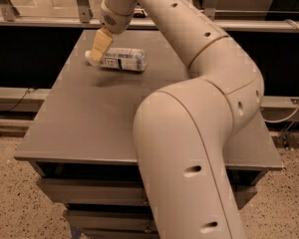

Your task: Place blue plastic bottle upright

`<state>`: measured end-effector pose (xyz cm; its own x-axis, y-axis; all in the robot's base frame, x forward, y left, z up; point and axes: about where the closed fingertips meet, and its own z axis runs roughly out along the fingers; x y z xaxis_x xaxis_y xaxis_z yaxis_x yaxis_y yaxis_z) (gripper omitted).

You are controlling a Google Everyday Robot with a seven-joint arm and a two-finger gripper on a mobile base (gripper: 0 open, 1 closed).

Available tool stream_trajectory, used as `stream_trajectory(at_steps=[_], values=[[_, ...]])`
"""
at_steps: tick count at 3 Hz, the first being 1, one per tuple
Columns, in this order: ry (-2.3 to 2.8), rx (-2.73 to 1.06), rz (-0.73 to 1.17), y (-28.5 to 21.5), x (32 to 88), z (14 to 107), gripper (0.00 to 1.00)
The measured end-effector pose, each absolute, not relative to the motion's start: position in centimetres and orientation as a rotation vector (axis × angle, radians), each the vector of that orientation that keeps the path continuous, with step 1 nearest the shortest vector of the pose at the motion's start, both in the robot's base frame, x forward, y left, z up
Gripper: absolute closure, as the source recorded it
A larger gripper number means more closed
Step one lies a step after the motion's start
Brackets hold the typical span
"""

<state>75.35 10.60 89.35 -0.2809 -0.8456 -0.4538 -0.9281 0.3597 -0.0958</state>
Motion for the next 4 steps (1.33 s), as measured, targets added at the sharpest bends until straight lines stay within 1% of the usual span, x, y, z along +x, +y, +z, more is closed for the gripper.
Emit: stream_trajectory(at_steps=[1,4], values=[[2.207,-1.619,0.238,11.0,75.5,87.7,0.0],[2.265,-1.715,0.295,10.4,75.4,84.1,0.0]])
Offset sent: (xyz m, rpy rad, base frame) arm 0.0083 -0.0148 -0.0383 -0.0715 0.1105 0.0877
